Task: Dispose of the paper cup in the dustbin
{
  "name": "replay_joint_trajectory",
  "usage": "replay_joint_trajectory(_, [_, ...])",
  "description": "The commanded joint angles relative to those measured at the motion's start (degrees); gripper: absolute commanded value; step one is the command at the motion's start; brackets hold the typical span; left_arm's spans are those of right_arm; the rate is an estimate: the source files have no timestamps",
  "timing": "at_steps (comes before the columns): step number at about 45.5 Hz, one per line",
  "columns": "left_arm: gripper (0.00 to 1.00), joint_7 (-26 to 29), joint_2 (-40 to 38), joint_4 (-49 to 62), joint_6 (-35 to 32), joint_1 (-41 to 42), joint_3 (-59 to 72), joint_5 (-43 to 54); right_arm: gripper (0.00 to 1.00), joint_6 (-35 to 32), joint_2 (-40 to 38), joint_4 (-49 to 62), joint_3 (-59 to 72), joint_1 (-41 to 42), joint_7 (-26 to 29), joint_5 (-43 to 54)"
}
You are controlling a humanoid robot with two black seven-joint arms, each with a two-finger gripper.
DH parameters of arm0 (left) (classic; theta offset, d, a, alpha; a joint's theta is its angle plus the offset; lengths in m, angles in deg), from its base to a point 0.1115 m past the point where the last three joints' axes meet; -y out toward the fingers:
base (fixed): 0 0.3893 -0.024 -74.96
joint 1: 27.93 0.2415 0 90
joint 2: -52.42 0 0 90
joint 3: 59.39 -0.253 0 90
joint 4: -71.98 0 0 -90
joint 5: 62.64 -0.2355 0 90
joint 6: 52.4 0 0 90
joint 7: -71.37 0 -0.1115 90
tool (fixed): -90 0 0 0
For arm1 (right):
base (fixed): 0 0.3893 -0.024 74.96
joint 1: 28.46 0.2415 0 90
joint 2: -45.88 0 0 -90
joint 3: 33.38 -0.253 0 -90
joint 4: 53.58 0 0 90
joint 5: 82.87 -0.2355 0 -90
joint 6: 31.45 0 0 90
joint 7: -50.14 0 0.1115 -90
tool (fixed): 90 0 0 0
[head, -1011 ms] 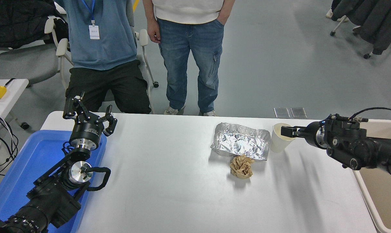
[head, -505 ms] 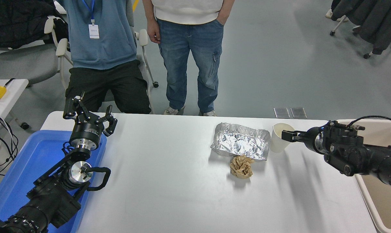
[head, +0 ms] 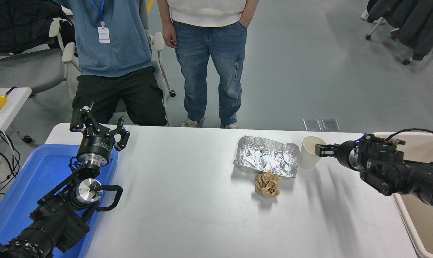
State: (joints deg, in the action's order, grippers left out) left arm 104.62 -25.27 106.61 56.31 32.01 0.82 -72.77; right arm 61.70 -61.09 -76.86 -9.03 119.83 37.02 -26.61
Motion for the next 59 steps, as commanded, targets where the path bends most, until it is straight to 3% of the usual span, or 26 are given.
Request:
replay_joint_trajectory(1, [1.0, -0.02, 0.0, 0.0, 0.0, 0.0, 0.0, 0.02, 0.0, -0.16, 0.01, 0.08, 0.17, 0.24, -1.74, 0.07])
replay_joint_trajectory(23, [1.0, -0.02, 0.0, 0.0, 0.0, 0.0, 0.0, 0.02, 0.0, -0.6, -0.08, -0.54, -0.97, 1.03, -4.2, -0.37])
replay_joint_trajectory(31, [1.0, -0.02, 0.0, 0.0, 0.0, 0.0, 0.0, -0.07, 0.0, -1.39, -3.24, -2.2, -1.06, 5.6, -5.52, -6.69])
replay_joint_trajectory(39, [1.0, -0.02, 0.0, 0.0, 0.0, 0.0, 0.0, 0.02, 0.0, -6.31, -9.04, -8.09, -0.97, 12.63, -5.52, -13.55])
replay_joint_trajectory(50, [1.0, -0.02, 0.0, 0.0, 0.0, 0.0, 0.0, 0.02, 0.0, -14.3, -15.19, -12.13, -1.06, 20.54, -5.43, -14.26])
replay_joint_trajectory(59, [1.0, -0.02, 0.0, 0.0, 0.0, -0.09, 0.0, 0.02, 0.0, -20.8, -23.79, -21.53, -0.79, 29.4, -5.43, -14.0])
